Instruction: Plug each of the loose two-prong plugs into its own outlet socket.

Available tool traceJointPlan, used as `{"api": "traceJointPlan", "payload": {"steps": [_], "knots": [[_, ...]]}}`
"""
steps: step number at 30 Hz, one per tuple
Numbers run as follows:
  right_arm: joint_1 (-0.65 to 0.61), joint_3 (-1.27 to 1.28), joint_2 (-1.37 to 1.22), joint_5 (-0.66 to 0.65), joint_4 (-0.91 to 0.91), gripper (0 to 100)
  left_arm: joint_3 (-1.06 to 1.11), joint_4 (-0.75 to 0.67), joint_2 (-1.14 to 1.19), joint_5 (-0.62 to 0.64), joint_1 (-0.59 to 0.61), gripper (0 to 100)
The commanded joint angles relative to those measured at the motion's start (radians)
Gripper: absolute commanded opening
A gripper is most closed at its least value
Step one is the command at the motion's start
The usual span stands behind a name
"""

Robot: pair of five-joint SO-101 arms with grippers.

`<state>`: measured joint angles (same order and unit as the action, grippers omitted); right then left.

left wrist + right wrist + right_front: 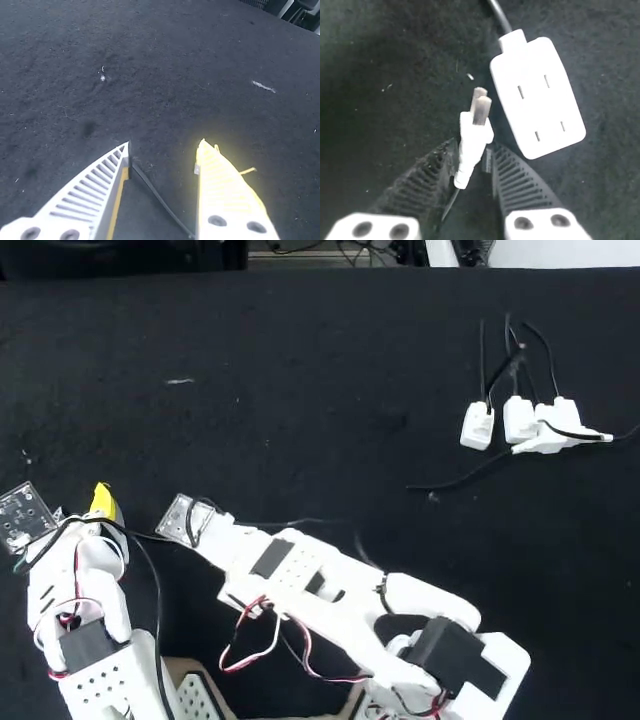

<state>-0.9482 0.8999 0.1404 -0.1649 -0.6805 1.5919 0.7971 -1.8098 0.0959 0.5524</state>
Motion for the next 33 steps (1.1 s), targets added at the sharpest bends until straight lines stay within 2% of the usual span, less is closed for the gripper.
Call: {"api": "traceJointPlan", "payload": {"steps": [1, 5, 8, 14, 18, 22, 28, 33], "knots": [[0.017, -0.039, 0.001, -0.015, -0.008, 6.6, -0.071, -0.003, -0.005, 0.012, 0.007, 22], [0.018, -0.036, 0.002, -0.015, -0.008, 5.8, -0.071, -0.003, -0.005, 0.012, 0.008, 22], [0.018, -0.035, 0.005, -0.015, 0.0, 1.1, -0.071, -0.003, -0.005, 0.012, 0.008, 22], [0.017, -0.024, 0.102, -0.017, -0.009, 1.0, -0.084, 0.031, -0.005, 0.011, -0.007, 22], [0.015, 0.053, 0.259, -0.017, 0.064, 1.0, -0.137, 0.115, -0.005, 0.003, -0.101, 22], [0.015, 0.166, 0.334, -0.015, 0.249, 1.0, -0.179, 0.186, -0.005, 0.002, -0.208, 22], [0.014, 0.222, 0.343, -0.005, 0.397, 1.0, -0.173, 0.198, -0.005, 0.002, -0.314, 22], [0.017, 0.225, 0.344, 0.061, 0.416, 1.0, -0.16, 0.203, -0.005, 0.002, -0.409, 22]]}}
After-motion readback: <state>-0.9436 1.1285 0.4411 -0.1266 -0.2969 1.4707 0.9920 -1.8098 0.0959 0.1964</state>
